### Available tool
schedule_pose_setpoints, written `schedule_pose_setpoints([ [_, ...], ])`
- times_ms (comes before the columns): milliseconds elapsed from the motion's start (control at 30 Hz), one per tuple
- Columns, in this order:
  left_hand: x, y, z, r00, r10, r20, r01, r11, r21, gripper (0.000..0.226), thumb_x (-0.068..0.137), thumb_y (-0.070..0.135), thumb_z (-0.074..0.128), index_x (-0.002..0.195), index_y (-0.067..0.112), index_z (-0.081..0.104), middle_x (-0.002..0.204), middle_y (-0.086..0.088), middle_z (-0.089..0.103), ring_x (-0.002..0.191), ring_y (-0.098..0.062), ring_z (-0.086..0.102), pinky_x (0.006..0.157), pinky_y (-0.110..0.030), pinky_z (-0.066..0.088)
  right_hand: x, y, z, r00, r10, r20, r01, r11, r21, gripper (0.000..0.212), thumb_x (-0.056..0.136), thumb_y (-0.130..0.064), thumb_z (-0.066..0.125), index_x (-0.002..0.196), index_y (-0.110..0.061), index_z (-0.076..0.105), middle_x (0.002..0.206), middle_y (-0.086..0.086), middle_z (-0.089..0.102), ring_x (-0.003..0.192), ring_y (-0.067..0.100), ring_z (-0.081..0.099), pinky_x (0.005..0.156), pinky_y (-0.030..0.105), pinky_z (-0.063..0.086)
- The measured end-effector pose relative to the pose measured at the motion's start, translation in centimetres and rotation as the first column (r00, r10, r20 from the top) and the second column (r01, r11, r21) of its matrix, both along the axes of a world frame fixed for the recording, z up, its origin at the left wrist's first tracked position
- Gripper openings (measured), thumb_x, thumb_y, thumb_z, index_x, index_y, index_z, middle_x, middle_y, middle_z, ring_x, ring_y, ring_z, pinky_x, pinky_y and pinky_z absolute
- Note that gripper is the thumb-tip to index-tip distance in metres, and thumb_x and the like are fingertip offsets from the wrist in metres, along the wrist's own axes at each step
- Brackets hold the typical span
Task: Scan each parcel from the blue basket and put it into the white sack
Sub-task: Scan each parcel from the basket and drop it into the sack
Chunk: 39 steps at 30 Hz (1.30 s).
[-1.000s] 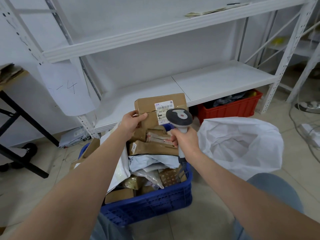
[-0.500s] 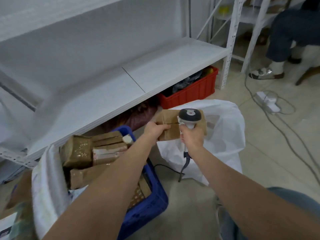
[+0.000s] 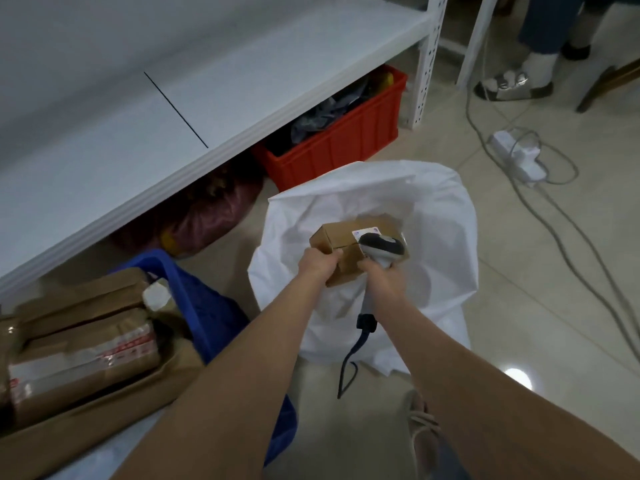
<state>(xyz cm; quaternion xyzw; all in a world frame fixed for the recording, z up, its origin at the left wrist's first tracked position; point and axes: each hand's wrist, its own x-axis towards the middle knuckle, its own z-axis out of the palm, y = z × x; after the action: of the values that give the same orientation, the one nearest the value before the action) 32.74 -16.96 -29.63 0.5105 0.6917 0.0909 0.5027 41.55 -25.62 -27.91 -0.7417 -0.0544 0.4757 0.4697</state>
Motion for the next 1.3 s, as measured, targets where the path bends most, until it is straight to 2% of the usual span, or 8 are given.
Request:
schedule_pose_setpoints([
  [133, -0.7, 0.2, -1.2, 0.836, -0.383, -0.393, 0.457, 0.883, 0.111, 0.038, 0.094, 0.022, 0.05, 0.128, 0.006, 0.049, 0.128, -0.014, 0.054, 0.117, -0.032, 0.053, 0.093, -0.035, 0.041, -0.1, 0.5, -1.8, 0.999, 0.033, -0.014, -0.033, 0.999, -0.043, 0.02, 0.085, -0.016, 0.066, 0.098, -0.007, 0.055, 0.087, 0.008, 0.054, 0.086, 0.025, 0.051, 0.077, 0.035, 0.042],
  [267, -3.9, -1.4, -1.7, -0.033, -0.781, -0.624, 0.876, 0.277, -0.394, 0.052, 0.09, 0.019, 0.048, 0.14, 0.03, 0.043, 0.146, -0.002, 0.039, 0.138, -0.028, 0.029, 0.112, -0.065, 0.008, -1.3, 0.3, -3.1, 0.997, 0.081, -0.012, -0.082, 0.994, -0.079, 0.027, 0.084, -0.019, 0.066, 0.106, -0.008, 0.055, 0.091, 0.008, 0.056, 0.09, 0.026, 0.052, 0.094, 0.041, 0.046],
  [367, -5.6, -2.9, -1.3, -0.34, -0.698, -0.63, 0.784, 0.159, -0.6, 0.055, 0.098, 0.025, 0.043, 0.15, 0.02, 0.026, 0.155, -0.01, 0.021, 0.143, -0.033, 0.013, 0.111, -0.067, 0.003, -2.3, -0.3, -3.6, 0.992, 0.119, -0.047, -0.123, 0.987, -0.105, 0.026, 0.083, -0.02, 0.066, 0.102, -0.01, 0.051, 0.091, 0.008, 0.055, 0.093, 0.028, 0.051, 0.1, 0.046, 0.044],
  [733, -11.6, -4.5, 1.0, -0.351, -0.747, -0.565, 0.649, 0.241, -0.722, 0.03, 0.097, 0.018, 0.048, 0.126, 0.012, 0.054, 0.13, -0.005, 0.053, 0.131, -0.031, 0.035, 0.112, -0.066, -0.001, -7.6, -5.3, -3.4, 0.97, 0.206, -0.129, -0.223, 0.965, -0.139, 0.04, 0.088, -0.015, 0.062, 0.126, -0.002, 0.054, 0.113, 0.014, 0.055, 0.105, 0.03, 0.051, 0.099, 0.042, 0.042],
  [867, -11.1, -5.7, -0.1, -0.208, -0.714, -0.668, 0.864, 0.187, -0.468, 0.057, 0.093, 0.019, 0.054, 0.145, 0.017, 0.031, 0.141, -0.01, 0.041, 0.134, -0.029, 0.036, 0.114, -0.054, 0.015, -8.2, -5.2, -3.3, 0.968, 0.244, -0.06, -0.25, 0.959, -0.134, 0.031, 0.087, -0.016, 0.062, 0.115, -0.003, 0.059, 0.098, 0.01, 0.06, 0.099, 0.029, 0.054, 0.093, 0.041, 0.045],
  [967, -9.9, -7.6, -2.9, -0.228, -0.798, -0.558, 0.851, 0.114, -0.512, 0.087, 0.082, 0.034, 0.067, 0.152, 0.025, 0.015, 0.146, -0.008, 0.037, 0.136, -0.027, 0.034, 0.113, -0.055, 0.015, -7.5, -4.1, -3.3, 0.965, 0.263, 0.011, -0.258, 0.953, -0.162, 0.017, 0.087, -0.02, 0.061, 0.095, -0.006, 0.058, 0.074, 0.004, 0.052, 0.083, 0.024, 0.052, 0.079, 0.037, 0.044],
  [1167, -9.6, -8.5, -4.6, -0.231, -0.83, -0.507, 0.775, 0.158, -0.612, 0.041, 0.1, 0.022, 0.039, 0.141, 0.017, 0.041, 0.14, -0.008, 0.047, 0.135, -0.032, 0.035, 0.111, -0.066, 0.009, -6.0, -3.0, -4.7, 0.964, 0.264, -0.04, -0.266, 0.932, -0.245, 0.019, 0.082, -0.025, 0.066, 0.08, -0.012, 0.052, 0.077, 0.006, 0.051, 0.093, 0.03, 0.055, 0.095, 0.045, 0.049],
  [1300, -10.8, -8.2, -3.3, -0.21, -0.856, -0.472, 0.695, 0.208, -0.688, 0.048, 0.101, 0.026, 0.035, 0.142, -0.001, 0.037, 0.146, -0.013, 0.04, 0.135, -0.03, 0.034, 0.115, -0.046, 0.017, -7.3, -4.5, -4.6, 0.956, 0.272, -0.109, -0.293, 0.914, -0.281, 0.03, 0.08, -0.025, 0.067, 0.102, -0.007, 0.057, 0.084, 0.008, 0.052, 0.096, 0.031, 0.055, 0.095, 0.046, 0.049],
])
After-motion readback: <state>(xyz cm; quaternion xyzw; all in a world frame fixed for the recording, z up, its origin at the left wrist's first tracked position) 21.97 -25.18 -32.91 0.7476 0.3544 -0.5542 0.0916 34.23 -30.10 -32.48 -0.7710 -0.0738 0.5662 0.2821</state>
